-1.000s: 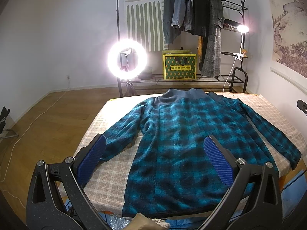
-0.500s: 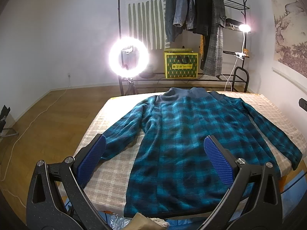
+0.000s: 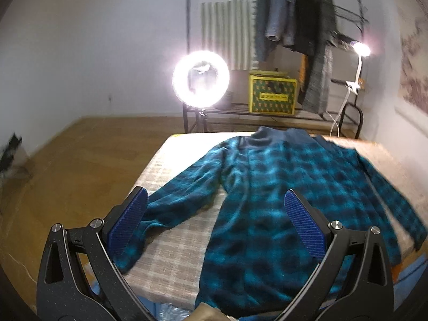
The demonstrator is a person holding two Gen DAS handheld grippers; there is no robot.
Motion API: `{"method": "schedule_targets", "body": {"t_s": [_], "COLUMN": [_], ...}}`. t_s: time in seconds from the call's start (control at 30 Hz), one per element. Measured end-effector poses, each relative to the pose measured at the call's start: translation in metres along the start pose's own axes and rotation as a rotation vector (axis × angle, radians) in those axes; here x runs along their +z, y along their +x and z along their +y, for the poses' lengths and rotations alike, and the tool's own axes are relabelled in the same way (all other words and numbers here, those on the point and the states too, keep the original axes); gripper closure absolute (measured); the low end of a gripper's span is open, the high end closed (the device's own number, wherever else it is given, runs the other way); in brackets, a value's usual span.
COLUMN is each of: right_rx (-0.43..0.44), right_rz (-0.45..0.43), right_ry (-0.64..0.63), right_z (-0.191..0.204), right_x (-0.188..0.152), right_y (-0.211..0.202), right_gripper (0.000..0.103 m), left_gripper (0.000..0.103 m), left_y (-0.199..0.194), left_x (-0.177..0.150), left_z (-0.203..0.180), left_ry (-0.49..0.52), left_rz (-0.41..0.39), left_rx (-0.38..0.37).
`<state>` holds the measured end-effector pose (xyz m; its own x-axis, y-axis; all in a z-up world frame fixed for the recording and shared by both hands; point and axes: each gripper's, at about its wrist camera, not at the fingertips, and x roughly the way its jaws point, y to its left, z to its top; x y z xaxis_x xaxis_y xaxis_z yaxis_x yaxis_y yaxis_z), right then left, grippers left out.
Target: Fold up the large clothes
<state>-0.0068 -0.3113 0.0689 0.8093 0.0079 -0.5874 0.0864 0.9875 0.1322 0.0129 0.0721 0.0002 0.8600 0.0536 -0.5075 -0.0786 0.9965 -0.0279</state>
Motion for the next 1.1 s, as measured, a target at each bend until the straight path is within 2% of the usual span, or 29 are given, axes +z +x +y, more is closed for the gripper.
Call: {"method": "schedule_targets", "body": {"t_s": [0.07, 0.13, 0.23, 0.33, 0.4, 0.57, 0.67, 0.77, 0.83, 0.97, 1.1], "right_rx": [0.017, 0.036, 0.054, 0.091, 0.114, 0.146, 0.160, 0.176, 0.192, 0.227, 0.252], "right_rz": [0.011, 0.021, 0.021, 0.016, 0.015, 0.043, 0.061, 0.077, 0.090, 0.120, 0.140], "right_ry": [0.001, -0.001, -0.006, -0.004, -0.008, -0.037, -0.057, -0.078, -0.090, -0.110, -0.118], "right_z": [0.003, 0.006, 0.013, 0.019, 0.024, 0.038, 0.047, 0.055, 0.061, 0.070, 0.076], "right_x": [-0.001, -0.002, -0.004, -0.006, -0.007, -0.010, -0.011, -0.012, -0.013, -0.014, -0.018], "right_y": [0.002, 0.004, 0.007, 0.010, 0.012, 0.018, 0.022, 0.027, 0.030, 0.037, 0.044], "right_gripper": [0.001, 0.001, 0.001, 0.001, 0.001, 0.001, 0.001, 0.001, 0.001, 0.001, 0.001], "left_gripper": [0.000, 0.000, 0.000, 0.000, 0.002, 0.016, 0.026, 0.029, 0.033, 0.033, 0.034], "left_y": [0.006, 0.015, 0.034, 0.059, 0.082, 0.144, 0.185, 0.215, 0.232, 0.257, 0.278], "left_x": [0.002, 0.005, 0.012, 0.013, 0.011, -0.002, -0.015, -0.029, -0.037, -0.052, -0.063], "left_z": [0.026, 0.050, 0.082, 0.111, 0.128, 0.170, 0.202, 0.223, 0.231, 0.242, 0.256], "left_ry": [-0.079, -0.126, -0.159, -0.144, -0.128, -0.128, -0.220, -0.285, -0.305, -0.310, -0.365], "left_rz": [-0.006, -0.006, 0.024, 0.047, 0.092, 0.243, 0.351, 0.423, 0.462, 0.514, 0.548], "left_rx": [-0.060, -0.074, -0.042, 0.009, 0.013, 0.007, -0.040, -0.081, -0.095, -0.110, -0.122]}}
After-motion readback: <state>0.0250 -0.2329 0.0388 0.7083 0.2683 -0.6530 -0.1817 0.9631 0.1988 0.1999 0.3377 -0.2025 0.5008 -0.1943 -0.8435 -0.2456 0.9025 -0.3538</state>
